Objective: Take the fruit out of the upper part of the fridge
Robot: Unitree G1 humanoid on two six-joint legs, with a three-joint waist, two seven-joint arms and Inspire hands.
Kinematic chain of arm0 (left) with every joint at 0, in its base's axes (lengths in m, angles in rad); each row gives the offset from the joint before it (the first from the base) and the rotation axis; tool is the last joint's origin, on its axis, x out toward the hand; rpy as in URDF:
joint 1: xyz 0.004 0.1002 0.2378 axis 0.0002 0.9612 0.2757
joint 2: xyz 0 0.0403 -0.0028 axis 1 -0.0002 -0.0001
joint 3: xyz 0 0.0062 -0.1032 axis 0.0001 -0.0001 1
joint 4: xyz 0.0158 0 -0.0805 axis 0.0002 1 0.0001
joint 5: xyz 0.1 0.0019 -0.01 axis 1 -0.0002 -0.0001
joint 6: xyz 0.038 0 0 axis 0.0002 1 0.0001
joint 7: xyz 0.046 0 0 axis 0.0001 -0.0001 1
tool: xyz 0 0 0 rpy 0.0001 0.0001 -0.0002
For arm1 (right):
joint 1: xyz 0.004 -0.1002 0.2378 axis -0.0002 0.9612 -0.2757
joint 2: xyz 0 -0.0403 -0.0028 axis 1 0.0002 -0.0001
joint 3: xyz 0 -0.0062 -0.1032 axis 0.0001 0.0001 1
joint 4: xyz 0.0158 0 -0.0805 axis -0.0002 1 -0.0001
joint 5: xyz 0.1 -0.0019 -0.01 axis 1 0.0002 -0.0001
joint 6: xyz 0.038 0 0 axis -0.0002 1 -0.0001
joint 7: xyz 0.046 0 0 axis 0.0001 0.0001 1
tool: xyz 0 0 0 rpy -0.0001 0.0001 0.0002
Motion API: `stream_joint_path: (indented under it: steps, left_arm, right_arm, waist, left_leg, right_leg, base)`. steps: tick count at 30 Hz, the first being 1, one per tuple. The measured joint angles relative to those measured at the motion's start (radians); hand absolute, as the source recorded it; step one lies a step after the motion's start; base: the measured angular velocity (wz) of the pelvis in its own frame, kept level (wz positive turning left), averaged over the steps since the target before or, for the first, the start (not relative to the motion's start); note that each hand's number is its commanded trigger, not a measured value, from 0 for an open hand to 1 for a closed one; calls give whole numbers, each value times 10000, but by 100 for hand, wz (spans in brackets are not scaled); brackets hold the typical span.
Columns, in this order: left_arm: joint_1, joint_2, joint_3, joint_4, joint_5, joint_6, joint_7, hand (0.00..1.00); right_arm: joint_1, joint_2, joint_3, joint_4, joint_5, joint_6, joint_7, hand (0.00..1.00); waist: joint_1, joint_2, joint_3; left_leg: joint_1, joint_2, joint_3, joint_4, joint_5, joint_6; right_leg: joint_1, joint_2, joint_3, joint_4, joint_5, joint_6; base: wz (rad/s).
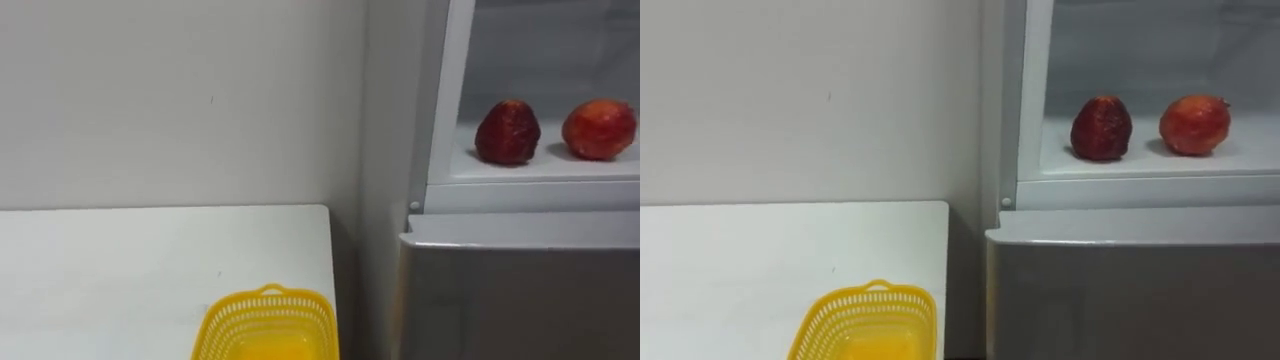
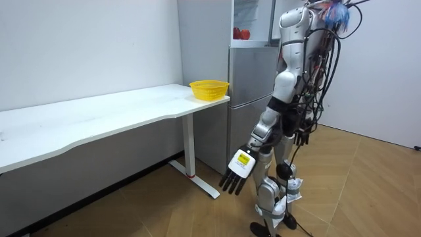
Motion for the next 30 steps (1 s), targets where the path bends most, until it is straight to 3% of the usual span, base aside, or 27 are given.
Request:
stream_joint_path:
  steps: [7,14,23,25,29,30]
  left_arm:
    - [-500,-22,-580,-20,1151,116,-747,0]
    - [-831,17,-588,-24,1244,215,-1147,0]
    - [-878,65,-820,-9,1251,145,-1492,0]
    - [-887,77,-977,-9,1250,137,-1466,0]
    - [-896,75,-987,-16,1250,131,-1459,0]
    - [-924,75,-1039,-7,1246,130,-1458,0]
  right_arm:
    - [-183,177,349,-231,15,50,20,0]
    - [-302,221,350,-459,57,14,-269,0]
    - [-367,221,325,-1174,573,-550,-1484,0]
    - [-371,222,324,-1370,1069,-840,-1788,0]
    - [-251,231,322,-1977,1772,-990,-2063,0]
    - [-225,232,330,-2328,1927,-1044,-2154,0]
  waist:
    - [-408,-68,-5]
    - [-481,-70,-3]
    - [-510,5,12]
    - [-536,55,8]
    - [-606,122,0]
    - [-602,82,-37]
  left_leg:
    - [-19,14,242,-1,3,4]
    - [1,20,526,-41,11,16]
    - [-44,31,671,-131,9,16]
    - [-120,40,703,-129,10,17]
    - [-189,47,709,-127,11,18]
    - [-213,54,787,-127,12,18]
  right_leg:
    - [-145,8,233,58,7,10]
    - [-225,27,466,167,16,25]
    - [-455,29,573,166,15,29]
    - [-549,33,592,171,16,28]
    - [-608,53,636,168,20,27]
    - [-677,61,703,211,22,24]
  base:
    - [-9]
    - [-12]
    - [-4]
    - [-2]
    - [-2]
    - [-12]
